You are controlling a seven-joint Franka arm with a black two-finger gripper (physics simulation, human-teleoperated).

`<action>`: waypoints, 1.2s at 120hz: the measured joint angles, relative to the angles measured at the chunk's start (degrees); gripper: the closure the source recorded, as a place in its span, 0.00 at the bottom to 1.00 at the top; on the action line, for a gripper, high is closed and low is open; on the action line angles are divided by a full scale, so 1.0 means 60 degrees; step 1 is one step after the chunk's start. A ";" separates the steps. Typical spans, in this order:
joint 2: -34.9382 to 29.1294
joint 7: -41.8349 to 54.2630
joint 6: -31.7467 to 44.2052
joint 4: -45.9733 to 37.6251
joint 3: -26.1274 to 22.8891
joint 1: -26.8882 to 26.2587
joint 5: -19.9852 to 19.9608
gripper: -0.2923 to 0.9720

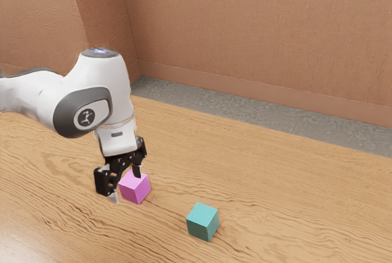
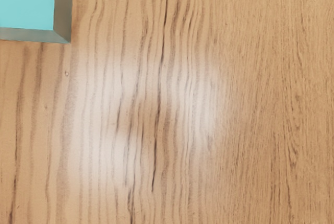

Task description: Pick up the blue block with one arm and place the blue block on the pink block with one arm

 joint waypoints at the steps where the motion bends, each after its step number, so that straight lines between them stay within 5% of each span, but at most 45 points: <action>1: 0.0027 0.0078 0.0048 -0.0015 -0.0038 0.0000 0.0017 0.23; 28: 0.0075 0.3905 0.1154 -0.0162 -0.1486 -0.0002 0.1146 0.23; 66: 0.1313 0.8770 0.2818 -0.0109 -0.2688 -0.0299 0.0901 0.23; 144: 0.3472 1.3315 0.4092 0.0748 -0.2112 -0.0218 0.0813 0.23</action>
